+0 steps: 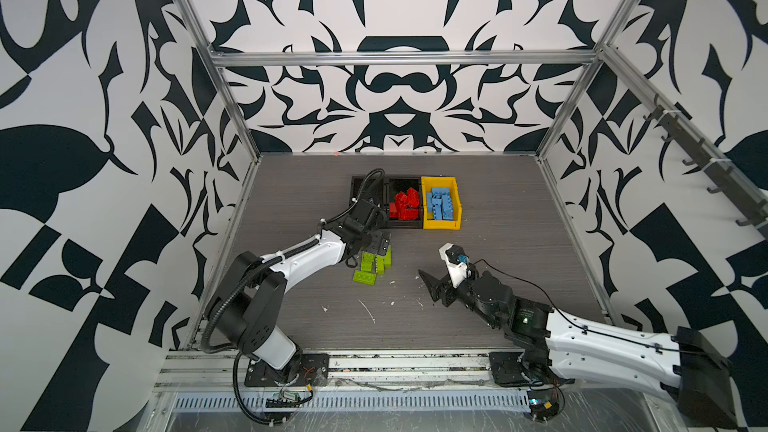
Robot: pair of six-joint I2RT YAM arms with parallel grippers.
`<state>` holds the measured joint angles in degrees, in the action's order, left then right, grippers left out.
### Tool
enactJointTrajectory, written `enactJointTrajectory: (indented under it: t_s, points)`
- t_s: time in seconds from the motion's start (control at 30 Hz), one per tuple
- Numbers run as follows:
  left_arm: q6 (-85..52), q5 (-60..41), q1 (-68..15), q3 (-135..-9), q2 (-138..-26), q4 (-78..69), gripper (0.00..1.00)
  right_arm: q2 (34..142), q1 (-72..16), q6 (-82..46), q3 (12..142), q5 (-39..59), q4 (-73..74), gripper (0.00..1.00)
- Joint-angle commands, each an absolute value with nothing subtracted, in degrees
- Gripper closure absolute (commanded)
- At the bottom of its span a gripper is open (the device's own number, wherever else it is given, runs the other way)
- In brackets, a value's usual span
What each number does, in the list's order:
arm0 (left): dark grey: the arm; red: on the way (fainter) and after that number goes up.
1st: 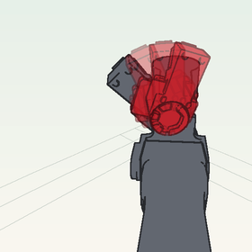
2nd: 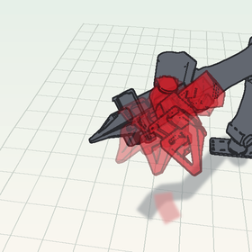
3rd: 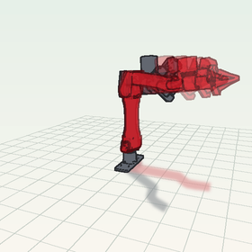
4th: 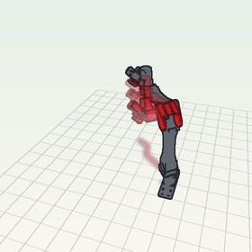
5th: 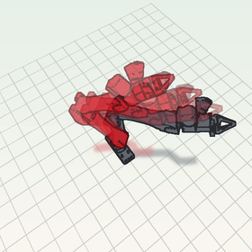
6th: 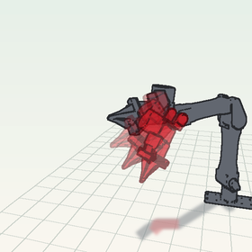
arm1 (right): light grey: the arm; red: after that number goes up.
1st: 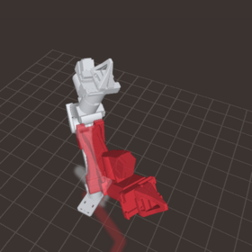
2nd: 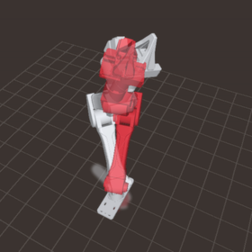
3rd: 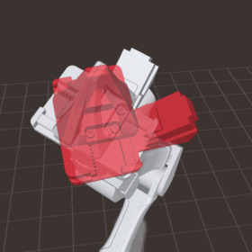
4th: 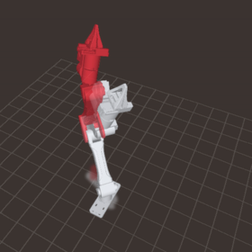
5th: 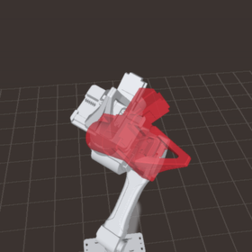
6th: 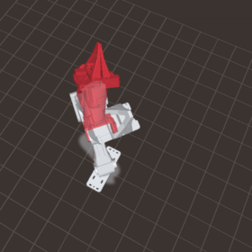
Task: Sort the legos into containers by color
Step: 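Withdraw the right arm toward the robot while the left gripper moves over the green bricks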
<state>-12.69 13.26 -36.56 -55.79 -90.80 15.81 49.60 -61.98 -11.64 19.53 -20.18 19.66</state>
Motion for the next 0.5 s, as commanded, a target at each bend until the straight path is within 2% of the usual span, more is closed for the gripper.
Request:
enactJointTrajectory:
  t_s: [0.0,0.2,0.47]
  points:
    - [-10.5,15.6,-36.7,-57.1,-90.6,19.7,0.03,51.6,-62.1,-12.7,16.7,-18.2,28.3,0.21]
    - [-10.5,13.5,-36.3,-54.4,-87.7,16.3,0.1,55.0,-62.0,-11.1,20.6,-16.7,24.8,0.21]
    - [-12.1,14.2,-35.3,-55.8,-93.3,16.2,0.17,53.0,-62.0,-9.5,19.9,-16.2,24.8,0.21]
